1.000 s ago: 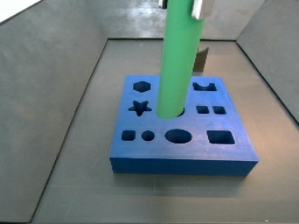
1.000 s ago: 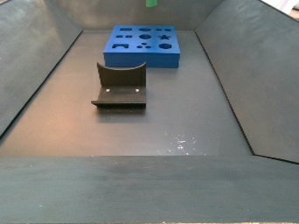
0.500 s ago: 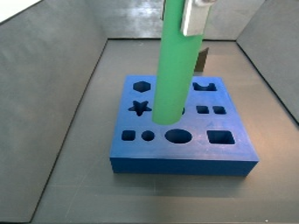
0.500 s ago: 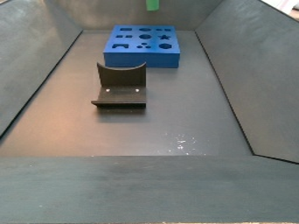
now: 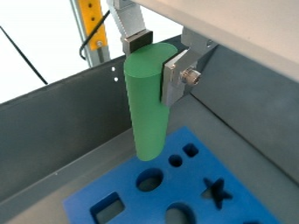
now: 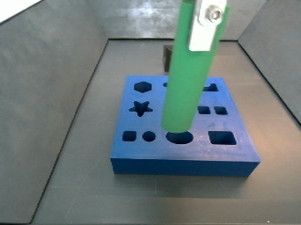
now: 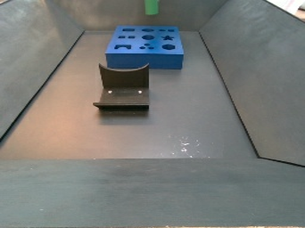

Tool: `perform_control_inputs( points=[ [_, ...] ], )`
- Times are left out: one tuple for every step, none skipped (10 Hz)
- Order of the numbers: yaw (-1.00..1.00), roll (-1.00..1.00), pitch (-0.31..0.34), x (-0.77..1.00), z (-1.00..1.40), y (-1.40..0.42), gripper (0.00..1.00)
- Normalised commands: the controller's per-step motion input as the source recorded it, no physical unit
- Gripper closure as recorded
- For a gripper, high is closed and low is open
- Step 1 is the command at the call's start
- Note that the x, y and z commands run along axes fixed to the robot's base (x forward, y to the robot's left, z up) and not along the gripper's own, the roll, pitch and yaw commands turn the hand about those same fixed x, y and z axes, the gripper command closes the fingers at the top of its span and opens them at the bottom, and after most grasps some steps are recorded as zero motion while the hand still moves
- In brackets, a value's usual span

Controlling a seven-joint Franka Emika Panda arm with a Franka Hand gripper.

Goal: Pick up the oval object. Move up. Place the oval object on the fixture. Regrasp the oval object. Move to above the board. Insert the oval object.
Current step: Insert the oval object.

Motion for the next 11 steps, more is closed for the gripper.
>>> perform_control_inputs(
  points=[
    [-0.33, -0.01, 0.017, 0.81, -0.10, 0.20, 1.00],
    [-0.20, -0.02, 0.066, 0.56, -0.13, 0.24, 1.00],
    [-0.08, 0.00, 0.069, 0.12, -0.01, 0.24, 1.00],
    [0.00, 0.00, 0.010, 0.00, 0.00, 0.00, 1.00],
    [0.00, 0.00, 0.000, 0.07, -0.25, 0.00, 1.00],
    [0.00, 0.00, 0.006, 0.02, -0.38, 0.00, 1.00],
    [0.00, 0.00, 0.010, 0.01, -0.37, 0.03, 1.00],
    [0.00, 0.00, 0.000, 0.00, -0.20, 0.04, 1.00],
    [0.00, 0.00, 0.000, 0.00, -0.06, 0.00, 1.00],
    [-0.05, 0.00, 0.014, -0.10, -0.24, 0.05, 1.00],
    [-0.05, 0.00, 0.007, -0.11, -0.31, 0.01, 1.00]
  ],
)
